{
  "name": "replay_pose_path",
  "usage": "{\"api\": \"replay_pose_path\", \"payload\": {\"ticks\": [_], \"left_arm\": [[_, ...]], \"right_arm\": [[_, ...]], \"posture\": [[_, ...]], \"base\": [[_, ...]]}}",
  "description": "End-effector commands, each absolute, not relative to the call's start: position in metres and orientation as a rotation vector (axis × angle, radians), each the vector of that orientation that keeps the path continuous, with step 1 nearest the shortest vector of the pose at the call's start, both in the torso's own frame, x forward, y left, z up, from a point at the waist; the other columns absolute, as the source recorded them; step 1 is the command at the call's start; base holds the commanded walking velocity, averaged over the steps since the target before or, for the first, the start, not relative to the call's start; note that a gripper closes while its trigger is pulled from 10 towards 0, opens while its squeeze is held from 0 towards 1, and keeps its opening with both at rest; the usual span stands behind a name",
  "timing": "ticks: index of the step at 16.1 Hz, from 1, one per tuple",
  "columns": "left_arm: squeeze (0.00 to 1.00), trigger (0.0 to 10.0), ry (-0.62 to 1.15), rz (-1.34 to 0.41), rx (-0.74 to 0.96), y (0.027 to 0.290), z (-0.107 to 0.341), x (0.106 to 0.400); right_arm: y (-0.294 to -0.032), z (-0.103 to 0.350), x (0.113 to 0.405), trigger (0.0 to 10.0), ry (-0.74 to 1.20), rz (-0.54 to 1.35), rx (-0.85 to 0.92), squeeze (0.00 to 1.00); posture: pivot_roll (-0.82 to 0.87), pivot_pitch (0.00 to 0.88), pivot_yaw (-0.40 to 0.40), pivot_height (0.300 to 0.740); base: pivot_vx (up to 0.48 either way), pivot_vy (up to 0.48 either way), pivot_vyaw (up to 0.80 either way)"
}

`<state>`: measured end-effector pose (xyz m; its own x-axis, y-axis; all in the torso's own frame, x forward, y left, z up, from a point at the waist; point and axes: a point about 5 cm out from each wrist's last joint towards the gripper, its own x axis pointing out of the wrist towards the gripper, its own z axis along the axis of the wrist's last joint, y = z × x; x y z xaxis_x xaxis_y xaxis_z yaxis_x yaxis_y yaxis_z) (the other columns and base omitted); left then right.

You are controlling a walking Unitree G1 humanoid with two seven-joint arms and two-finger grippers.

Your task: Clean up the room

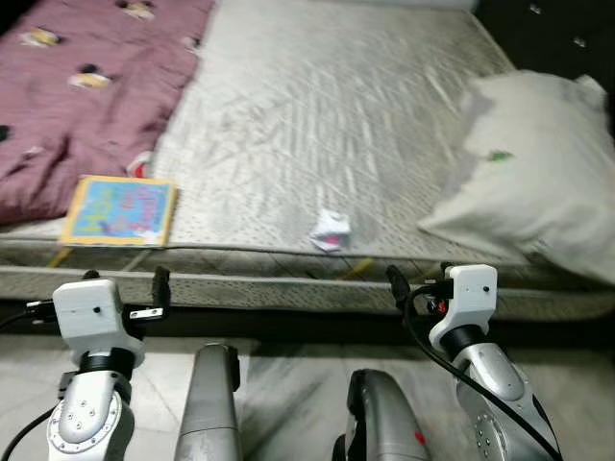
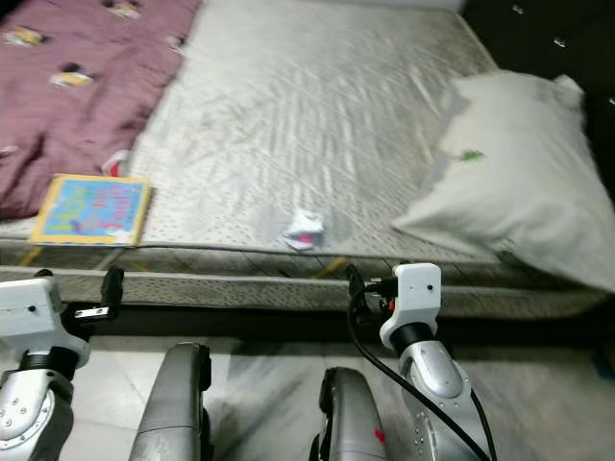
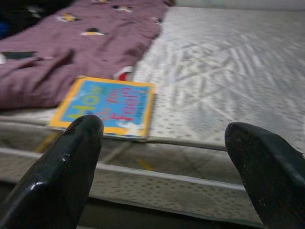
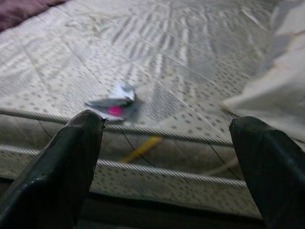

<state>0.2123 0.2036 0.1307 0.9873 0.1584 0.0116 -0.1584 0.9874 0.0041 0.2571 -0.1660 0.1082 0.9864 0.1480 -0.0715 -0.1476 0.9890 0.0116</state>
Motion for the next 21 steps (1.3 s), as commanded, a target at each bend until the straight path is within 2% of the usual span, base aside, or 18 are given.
{"api": "replay_pose_path", "payload": {"ticks": [1, 6, 9, 16, 21], "left_arm": [[0.0, 10.0, -0.015, 0.148, -0.004, 0.2005, 0.1323, 0.2104], [0.0, 10.0, -0.024, 0.118, -0.013, 0.1961, 0.1334, 0.2119], [0.0, 10.0, -0.019, 0.113, -0.017, 0.1952, 0.1328, 0.2125], [0.0, 10.0, -0.009, 0.106, -0.031, 0.1927, 0.1312, 0.2131], [0.0, 10.0, -0.007, 0.107, -0.032, 0.1924, 0.1306, 0.2137]], "right_arm": [[-0.166, 0.1085, 0.2561, 10.0, 0.071, 0.156, -0.003, 0.0], [-0.1643, 0.1085, 0.2571, 10.0, 0.069, 0.168, -0.005, 0.0], [-0.1621, 0.1079, 0.257, 10.0, 0.068, 0.171, -0.006, 0.0], [-0.1628, 0.1056, 0.2578, 10.0, 0.082, 0.168, 0.003, 0.0], [-0.1626, 0.1044, 0.2585, 10.0, 0.084, 0.17, 0.001, 0.0]], "posture": [[0.05, 0.212, -0.069, 0.581], [0.05, 0.216, -0.07, 0.581], [0.05, 0.219, -0.07, 0.581], [0.05, 0.219, -0.071, 0.581], [0.05, 0.213, -0.072, 0.581]], "base": [[0.0, 0.0, 0.0], [0.212, 0.0, 0.0], [0.279, 0.0, 0.68], [0.271, 0.0, 0.0], [0.0, 0.0, 0.0]]}}
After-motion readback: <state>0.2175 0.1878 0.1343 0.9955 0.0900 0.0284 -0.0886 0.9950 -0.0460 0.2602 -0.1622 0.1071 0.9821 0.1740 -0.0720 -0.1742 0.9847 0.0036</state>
